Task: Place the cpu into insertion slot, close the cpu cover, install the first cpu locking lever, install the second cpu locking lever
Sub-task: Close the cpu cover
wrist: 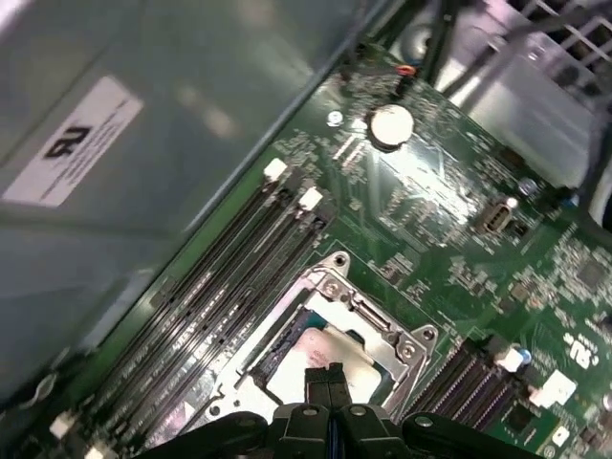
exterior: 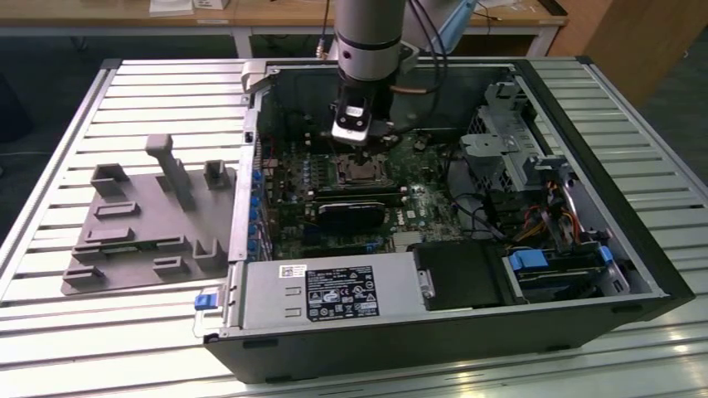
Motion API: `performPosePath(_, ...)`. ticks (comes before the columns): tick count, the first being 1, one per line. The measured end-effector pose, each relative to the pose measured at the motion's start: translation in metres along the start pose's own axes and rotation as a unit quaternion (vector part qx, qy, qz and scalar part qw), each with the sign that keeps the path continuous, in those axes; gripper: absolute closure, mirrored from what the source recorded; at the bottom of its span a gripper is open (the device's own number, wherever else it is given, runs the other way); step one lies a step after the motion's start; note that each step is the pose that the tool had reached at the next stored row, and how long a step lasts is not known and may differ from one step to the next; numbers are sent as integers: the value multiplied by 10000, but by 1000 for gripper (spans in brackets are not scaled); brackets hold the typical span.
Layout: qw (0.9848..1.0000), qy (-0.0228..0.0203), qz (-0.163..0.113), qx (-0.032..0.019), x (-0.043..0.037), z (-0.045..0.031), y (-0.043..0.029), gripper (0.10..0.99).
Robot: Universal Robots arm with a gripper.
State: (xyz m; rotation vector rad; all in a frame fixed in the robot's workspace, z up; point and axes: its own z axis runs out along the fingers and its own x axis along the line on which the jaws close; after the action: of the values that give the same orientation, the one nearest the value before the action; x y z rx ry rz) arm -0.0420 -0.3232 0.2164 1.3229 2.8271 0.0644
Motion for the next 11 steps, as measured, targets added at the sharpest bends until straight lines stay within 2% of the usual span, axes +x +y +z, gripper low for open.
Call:
performPosePath(3, 9996, 12, -270, 1, 0, 2, 0, 984)
performPosePath(6, 9985, 24, -539, 1, 0, 5, 0, 984)
performPosePath(11, 9951, 43, -990, 3, 0, 11, -1, 984)
